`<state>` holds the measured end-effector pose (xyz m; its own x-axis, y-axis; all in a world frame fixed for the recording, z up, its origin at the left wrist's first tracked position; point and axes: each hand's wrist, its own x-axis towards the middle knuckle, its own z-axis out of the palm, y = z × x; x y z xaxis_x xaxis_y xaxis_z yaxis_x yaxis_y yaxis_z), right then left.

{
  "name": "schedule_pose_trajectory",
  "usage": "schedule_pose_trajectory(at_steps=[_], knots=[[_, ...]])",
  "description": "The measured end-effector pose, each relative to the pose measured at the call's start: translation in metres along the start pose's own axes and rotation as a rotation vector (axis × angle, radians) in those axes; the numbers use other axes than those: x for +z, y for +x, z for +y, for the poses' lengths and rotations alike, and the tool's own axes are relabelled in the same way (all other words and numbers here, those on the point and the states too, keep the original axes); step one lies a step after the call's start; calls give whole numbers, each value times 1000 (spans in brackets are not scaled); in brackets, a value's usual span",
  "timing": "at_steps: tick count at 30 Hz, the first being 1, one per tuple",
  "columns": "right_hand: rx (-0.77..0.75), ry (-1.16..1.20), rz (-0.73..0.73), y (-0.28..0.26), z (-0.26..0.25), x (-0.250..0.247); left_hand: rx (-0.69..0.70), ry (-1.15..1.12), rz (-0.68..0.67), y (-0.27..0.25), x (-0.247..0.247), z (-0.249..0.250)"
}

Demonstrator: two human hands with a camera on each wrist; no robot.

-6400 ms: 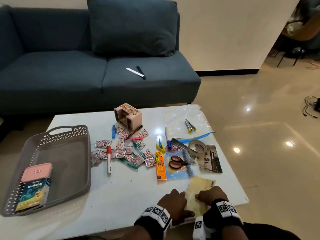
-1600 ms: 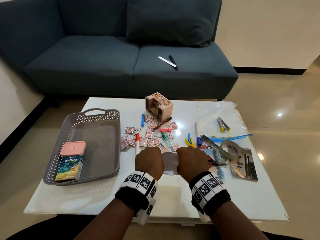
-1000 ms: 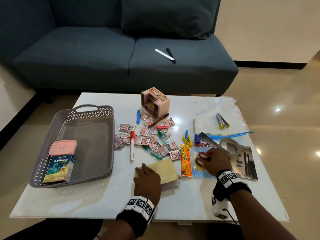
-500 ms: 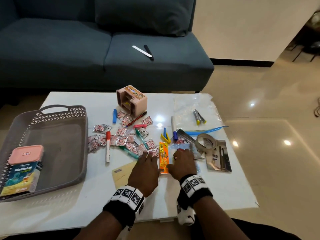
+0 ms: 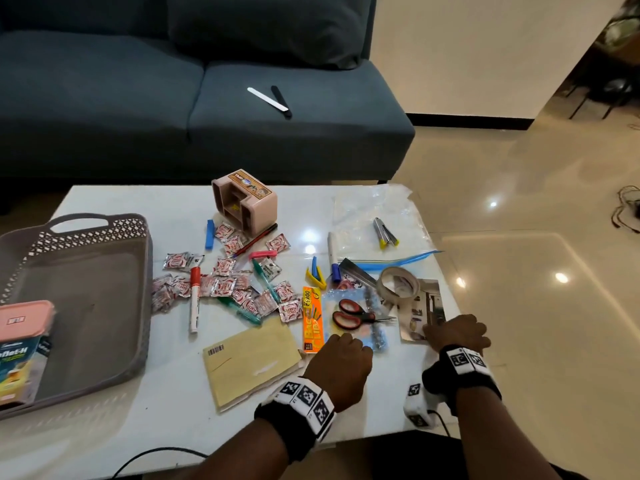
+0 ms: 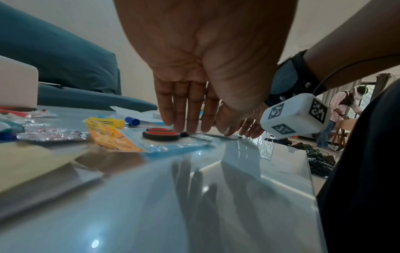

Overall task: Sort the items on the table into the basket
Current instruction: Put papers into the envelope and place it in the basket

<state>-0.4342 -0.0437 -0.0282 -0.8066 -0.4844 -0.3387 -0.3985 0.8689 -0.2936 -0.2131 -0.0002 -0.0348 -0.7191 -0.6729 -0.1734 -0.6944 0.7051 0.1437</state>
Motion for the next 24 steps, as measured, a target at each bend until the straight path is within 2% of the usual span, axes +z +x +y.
schedule_pose_trajectory(at_steps=[6, 8, 12, 18, 21, 23, 24], knots=[[-2, 150, -148, 9, 9, -8, -118, -45, -51, -2, 8, 4], [-14, 179, -155, 8, 12, -12, -149, -73, -56, -1, 6, 5], [-5, 243, -102, -4, 8, -22, -143, -70, -62, -2, 3, 2], [-119, 208, 148, -39, -11, -61, -162, 7, -111, -13, 4, -4], [-235, 209, 278, -65, -27, -83, -236, -68, 10, -17, -8, -11], [-386, 341, 286, -81, -38, -92, -301, -271, 242, -19, -20, -17], [-459, 408, 228, -85, -45, -91, -388, -456, 390, -20, -28, -21]])
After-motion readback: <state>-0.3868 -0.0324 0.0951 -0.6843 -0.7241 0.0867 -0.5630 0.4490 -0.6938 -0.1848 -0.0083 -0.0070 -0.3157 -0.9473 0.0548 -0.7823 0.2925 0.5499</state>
